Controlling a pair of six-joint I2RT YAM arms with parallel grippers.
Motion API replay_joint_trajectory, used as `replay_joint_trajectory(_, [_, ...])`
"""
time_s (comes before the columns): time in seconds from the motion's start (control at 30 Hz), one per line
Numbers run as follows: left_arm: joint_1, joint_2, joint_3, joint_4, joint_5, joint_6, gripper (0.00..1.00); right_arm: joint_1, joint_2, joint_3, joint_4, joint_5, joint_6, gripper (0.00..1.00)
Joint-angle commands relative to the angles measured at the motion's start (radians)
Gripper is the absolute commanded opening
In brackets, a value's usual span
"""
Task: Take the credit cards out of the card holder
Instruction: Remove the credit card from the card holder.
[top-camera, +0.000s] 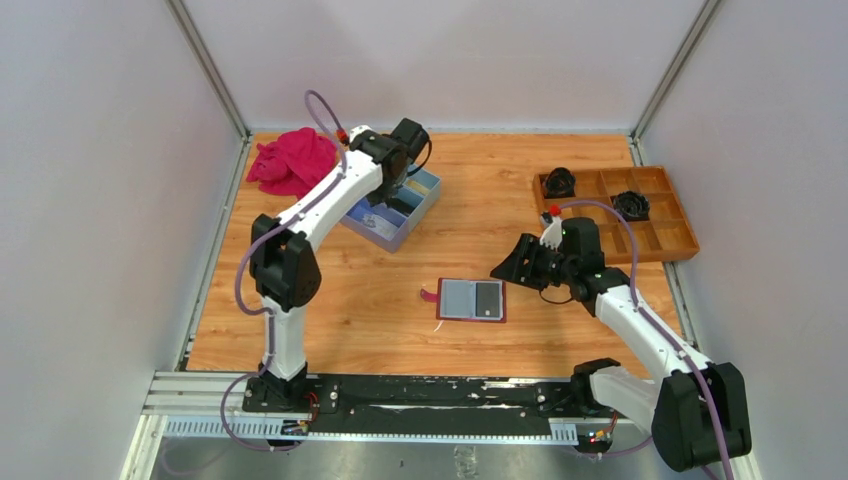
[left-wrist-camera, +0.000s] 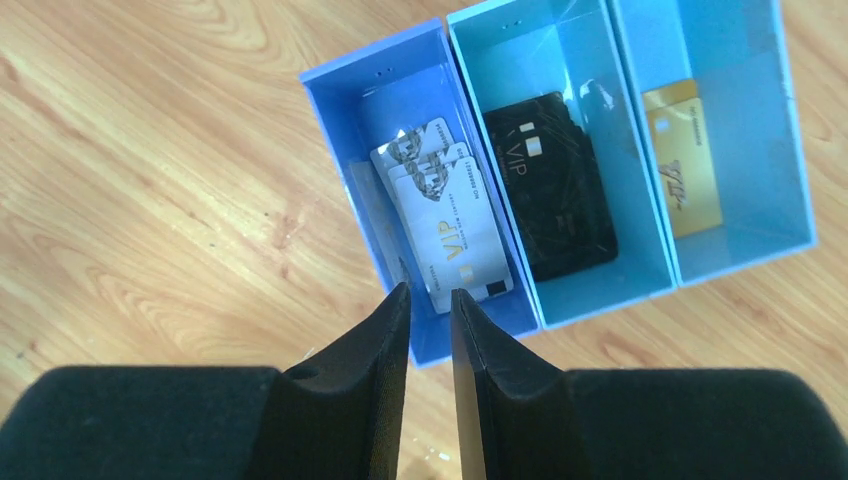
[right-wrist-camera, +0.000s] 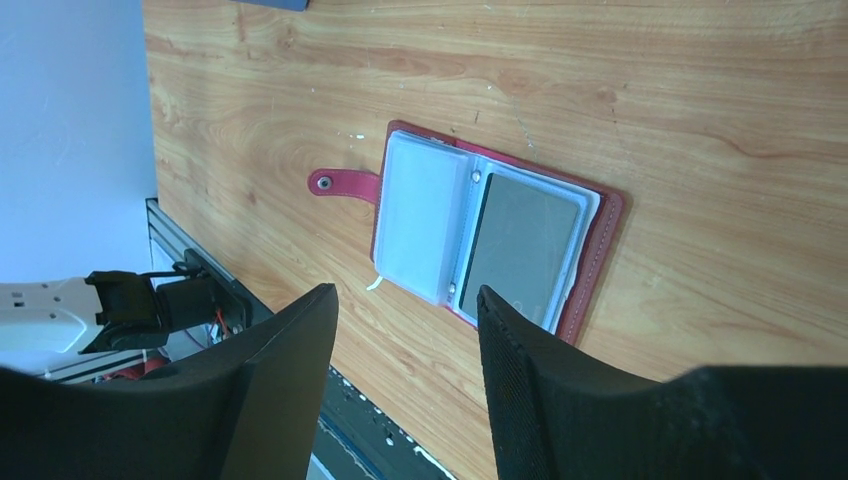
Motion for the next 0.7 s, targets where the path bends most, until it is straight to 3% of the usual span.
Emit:
replay_joint_trajectory(0.0, [-0.022, -0.095, -0.03, -0.009, -0.038, 0.131, 0.26, 0.002, 0.0, -0.015, -0.027, 0.034, -0.006, 0.58])
replay_joint_trajectory(0.17, [-0.095, -0.177, -0.101, -0.006, -0.066, 0.26, 0.26, 0.002, 0.026, -0.039, -0.015, 0.048, -0.007, 0.58])
replay_joint_trajectory(0.4, [-0.28, -0.226, -0.179, 0.008, -0.08, 0.406, 0.23, 0.008, 0.098, -0.057, 0.019, 0.048, -0.001, 0.54])
replay_joint_trajectory(0.5, [-0.338, -0.219, -0.2, 0.07, 0.029, 0.503, 0.23, 0.012, 0.129, -0.056, 0.025, 0.054, -0.003, 0.5])
replay_joint_trajectory(0.67, [-0.363, -0.283, -0.377, 0.353, 0.383, 0.613, 0.23, 0.013, 0.173, -0.071, 0.061, 0.054, 0.003, 0.47])
